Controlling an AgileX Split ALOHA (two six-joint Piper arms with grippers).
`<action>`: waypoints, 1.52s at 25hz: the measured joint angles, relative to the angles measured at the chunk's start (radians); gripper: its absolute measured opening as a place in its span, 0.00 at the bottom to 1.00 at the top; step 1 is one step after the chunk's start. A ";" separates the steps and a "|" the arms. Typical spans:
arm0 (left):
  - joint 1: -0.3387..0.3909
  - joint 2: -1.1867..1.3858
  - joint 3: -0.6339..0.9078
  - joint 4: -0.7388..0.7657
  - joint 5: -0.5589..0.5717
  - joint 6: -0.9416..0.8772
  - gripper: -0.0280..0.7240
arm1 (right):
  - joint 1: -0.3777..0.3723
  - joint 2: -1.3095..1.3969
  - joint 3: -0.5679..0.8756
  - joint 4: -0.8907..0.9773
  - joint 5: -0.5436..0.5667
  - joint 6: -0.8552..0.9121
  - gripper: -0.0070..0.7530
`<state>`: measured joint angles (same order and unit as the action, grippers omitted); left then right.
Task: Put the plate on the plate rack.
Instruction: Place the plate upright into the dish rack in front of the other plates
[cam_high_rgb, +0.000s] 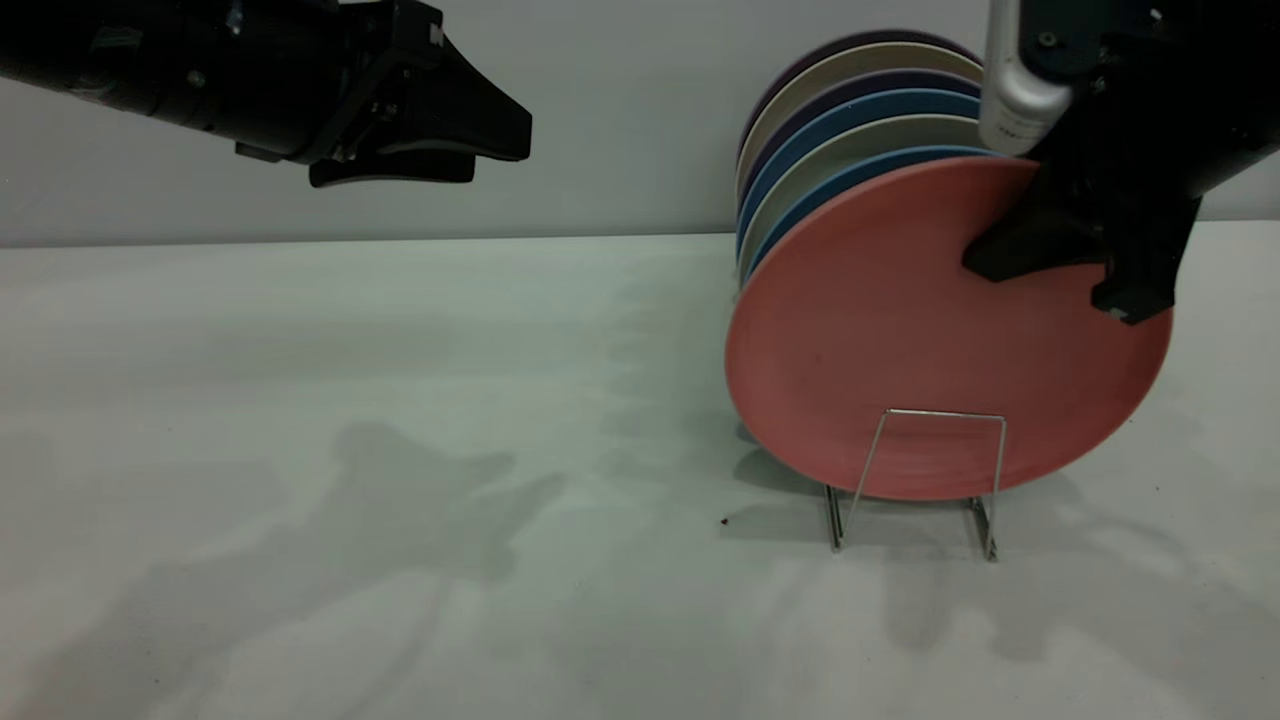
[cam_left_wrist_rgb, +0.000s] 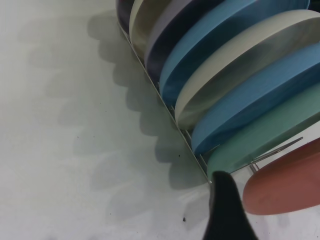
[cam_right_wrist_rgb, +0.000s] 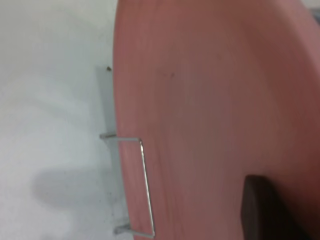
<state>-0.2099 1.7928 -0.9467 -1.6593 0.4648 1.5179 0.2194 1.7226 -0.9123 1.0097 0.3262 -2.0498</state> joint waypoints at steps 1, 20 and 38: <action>0.000 0.000 0.000 0.000 0.000 0.000 0.68 | 0.000 0.004 0.000 0.004 -0.002 -0.002 0.18; 0.000 0.000 0.000 0.000 0.000 0.001 0.68 | 0.000 0.031 0.000 0.017 0.020 -0.016 0.62; 0.000 0.000 0.000 0.000 -0.001 0.003 0.68 | 0.000 -0.111 0.000 0.019 -0.015 0.060 0.68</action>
<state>-0.2099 1.7928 -0.9467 -1.6593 0.4641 1.5210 0.2194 1.6119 -0.9123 1.0282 0.3107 -1.9895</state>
